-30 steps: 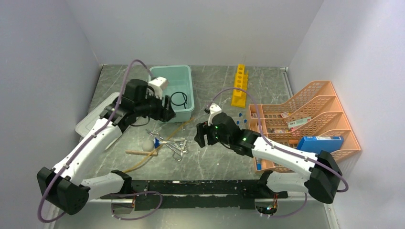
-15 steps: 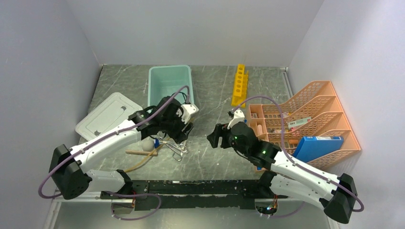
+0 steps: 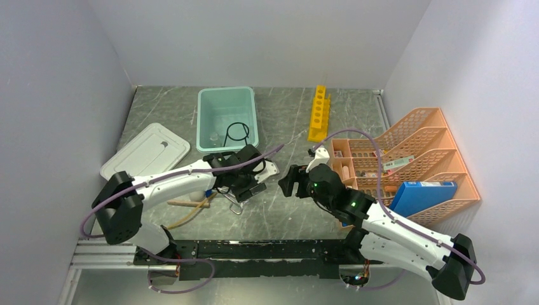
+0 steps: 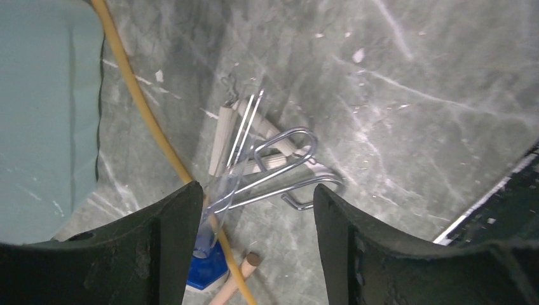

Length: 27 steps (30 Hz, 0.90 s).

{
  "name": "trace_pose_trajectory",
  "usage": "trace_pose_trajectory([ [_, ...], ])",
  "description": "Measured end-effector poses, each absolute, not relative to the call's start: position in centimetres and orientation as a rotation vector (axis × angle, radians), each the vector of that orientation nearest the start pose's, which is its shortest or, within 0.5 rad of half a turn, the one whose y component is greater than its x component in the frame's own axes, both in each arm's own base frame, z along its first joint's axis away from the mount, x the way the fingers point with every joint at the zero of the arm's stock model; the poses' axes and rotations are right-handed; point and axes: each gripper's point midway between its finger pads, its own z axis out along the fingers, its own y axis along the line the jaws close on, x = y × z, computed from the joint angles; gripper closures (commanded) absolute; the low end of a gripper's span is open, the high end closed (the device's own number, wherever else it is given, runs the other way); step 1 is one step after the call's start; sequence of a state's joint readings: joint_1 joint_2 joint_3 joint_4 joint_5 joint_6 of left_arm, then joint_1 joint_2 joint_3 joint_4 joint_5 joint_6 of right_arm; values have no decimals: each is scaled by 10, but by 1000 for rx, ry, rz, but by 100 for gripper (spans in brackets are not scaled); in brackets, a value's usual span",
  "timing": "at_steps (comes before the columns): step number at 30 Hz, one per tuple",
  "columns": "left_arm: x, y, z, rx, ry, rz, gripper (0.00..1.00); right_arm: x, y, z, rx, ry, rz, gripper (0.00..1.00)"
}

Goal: Organize the chemistry lab equipment
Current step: Pick up the chemistry item at the center of the board.

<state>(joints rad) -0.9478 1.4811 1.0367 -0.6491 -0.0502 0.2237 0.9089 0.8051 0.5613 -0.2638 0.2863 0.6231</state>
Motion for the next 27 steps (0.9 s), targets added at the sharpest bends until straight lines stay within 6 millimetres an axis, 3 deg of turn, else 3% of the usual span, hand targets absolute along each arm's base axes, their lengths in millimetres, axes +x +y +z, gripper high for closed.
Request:
trace_pose_trajectory([
  [10,215,-233,55,1494,2308,34,37,202,211,151,-113,2115,623,21],
  [27,225,-220,32,1514,2368,221,52,202,210,148,-113,2126,611,21],
])
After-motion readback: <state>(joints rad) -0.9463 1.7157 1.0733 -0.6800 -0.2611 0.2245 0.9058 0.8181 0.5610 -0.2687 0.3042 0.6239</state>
